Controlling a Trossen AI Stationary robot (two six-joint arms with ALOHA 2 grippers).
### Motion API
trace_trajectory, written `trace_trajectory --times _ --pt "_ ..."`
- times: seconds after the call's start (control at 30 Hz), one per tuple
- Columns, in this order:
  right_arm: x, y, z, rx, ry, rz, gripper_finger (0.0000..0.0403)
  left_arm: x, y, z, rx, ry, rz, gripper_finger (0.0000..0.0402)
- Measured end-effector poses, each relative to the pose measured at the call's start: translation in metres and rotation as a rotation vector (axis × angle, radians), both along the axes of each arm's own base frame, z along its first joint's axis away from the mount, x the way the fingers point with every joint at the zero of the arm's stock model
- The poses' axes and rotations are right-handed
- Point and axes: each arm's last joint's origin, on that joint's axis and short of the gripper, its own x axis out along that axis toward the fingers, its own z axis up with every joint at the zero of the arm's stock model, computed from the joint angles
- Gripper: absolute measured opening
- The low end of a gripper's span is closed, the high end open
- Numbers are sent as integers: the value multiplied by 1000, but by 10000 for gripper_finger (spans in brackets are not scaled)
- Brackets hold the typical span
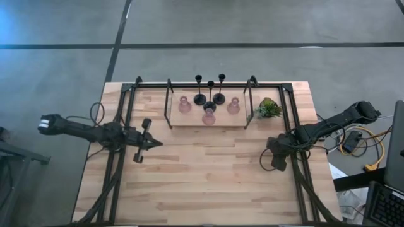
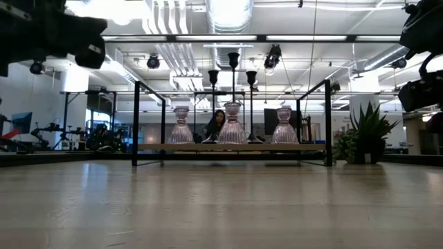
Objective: Pick & Place candle stick holders
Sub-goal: Return to Home Position
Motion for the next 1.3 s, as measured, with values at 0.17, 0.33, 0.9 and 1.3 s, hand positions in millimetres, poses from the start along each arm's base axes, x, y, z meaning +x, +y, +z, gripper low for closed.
trace_trajectory --times 0.17,0.33,0.9,1.3 --pt "0 0 0 1 -3 0 8 -7 5 -10 3 88 38 0" --pt "1 0 0 2 -5 0 8 -12 11 -18 6 137 83 0" --pt "1 0 0 3 -10 0 8 -18 17 -31 -156 240 130 18" --pt "1 0 0 3 -10 0 8 -18 17 -32 -170 243 130 22"
